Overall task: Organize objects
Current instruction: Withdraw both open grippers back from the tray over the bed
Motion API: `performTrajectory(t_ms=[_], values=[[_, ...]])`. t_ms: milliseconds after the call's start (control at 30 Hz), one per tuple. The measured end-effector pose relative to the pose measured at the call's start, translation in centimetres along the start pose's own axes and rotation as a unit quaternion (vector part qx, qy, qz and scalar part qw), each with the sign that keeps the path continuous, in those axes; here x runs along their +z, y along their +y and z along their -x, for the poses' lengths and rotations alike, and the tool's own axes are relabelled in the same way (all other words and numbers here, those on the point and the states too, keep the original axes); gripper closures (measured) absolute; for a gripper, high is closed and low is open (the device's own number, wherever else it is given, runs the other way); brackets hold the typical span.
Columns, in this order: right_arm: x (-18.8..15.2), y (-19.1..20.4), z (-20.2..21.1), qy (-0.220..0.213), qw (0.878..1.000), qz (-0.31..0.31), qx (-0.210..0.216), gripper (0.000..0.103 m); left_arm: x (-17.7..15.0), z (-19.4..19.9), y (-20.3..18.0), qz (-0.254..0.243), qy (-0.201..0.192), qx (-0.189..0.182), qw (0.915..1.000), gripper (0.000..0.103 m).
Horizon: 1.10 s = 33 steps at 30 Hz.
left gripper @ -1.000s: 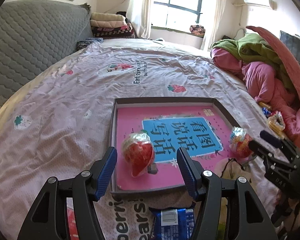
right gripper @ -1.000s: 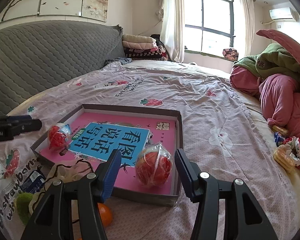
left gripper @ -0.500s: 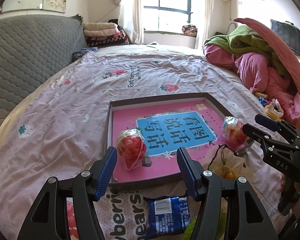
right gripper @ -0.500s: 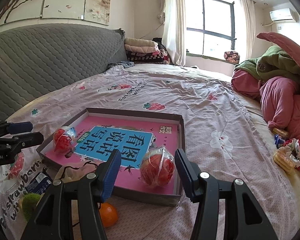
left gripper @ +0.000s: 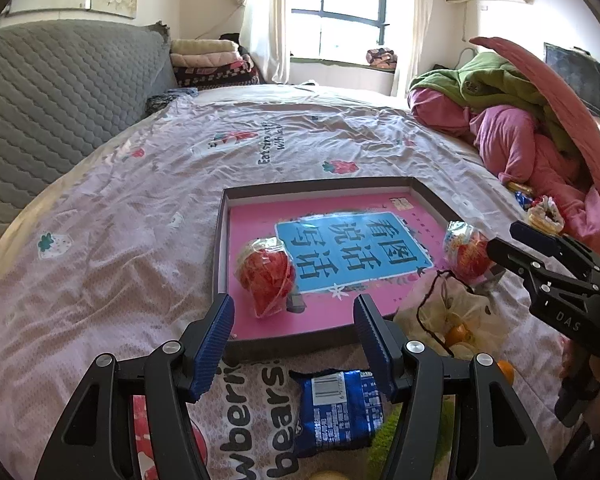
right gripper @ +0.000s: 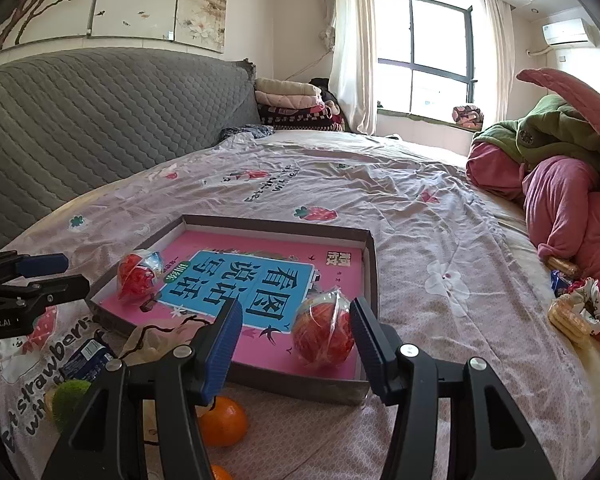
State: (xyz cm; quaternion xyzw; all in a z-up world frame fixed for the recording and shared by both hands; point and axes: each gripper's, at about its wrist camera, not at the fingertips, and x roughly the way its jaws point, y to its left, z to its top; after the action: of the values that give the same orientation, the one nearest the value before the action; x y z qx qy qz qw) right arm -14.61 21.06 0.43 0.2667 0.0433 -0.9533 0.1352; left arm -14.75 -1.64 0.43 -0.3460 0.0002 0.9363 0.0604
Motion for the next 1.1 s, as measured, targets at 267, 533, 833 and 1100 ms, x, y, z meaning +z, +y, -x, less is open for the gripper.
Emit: performTrajectory(t_ms=[267,533,833,1100], values=[[-0.2,0.1,0.1,0.002,1.000,0.002,0.001,0.047,-0.9,0.3,-0.3,0.001,0.007,-0.008,0.9999,0.039],[-0.1,0.3,0.4,-0.003,1.000,0.002,0.003,0.047,-1.5,0.4,-1.0,-0.008,0.013,-0.010,0.9998,0.039],[-0.3,0.4,0.7,-0.001,1.000,0.001,0.001,0.047,-2.0,0.5,-1.6,-0.013,0.017,-0.009,0.9997,0.039],[-0.6,0.7,0.9,0.003,1.000,0.002,0.002,0.047,-2.6,1.1,-1.6,-0.011,0.021,-0.008,0.9997,0.039]])
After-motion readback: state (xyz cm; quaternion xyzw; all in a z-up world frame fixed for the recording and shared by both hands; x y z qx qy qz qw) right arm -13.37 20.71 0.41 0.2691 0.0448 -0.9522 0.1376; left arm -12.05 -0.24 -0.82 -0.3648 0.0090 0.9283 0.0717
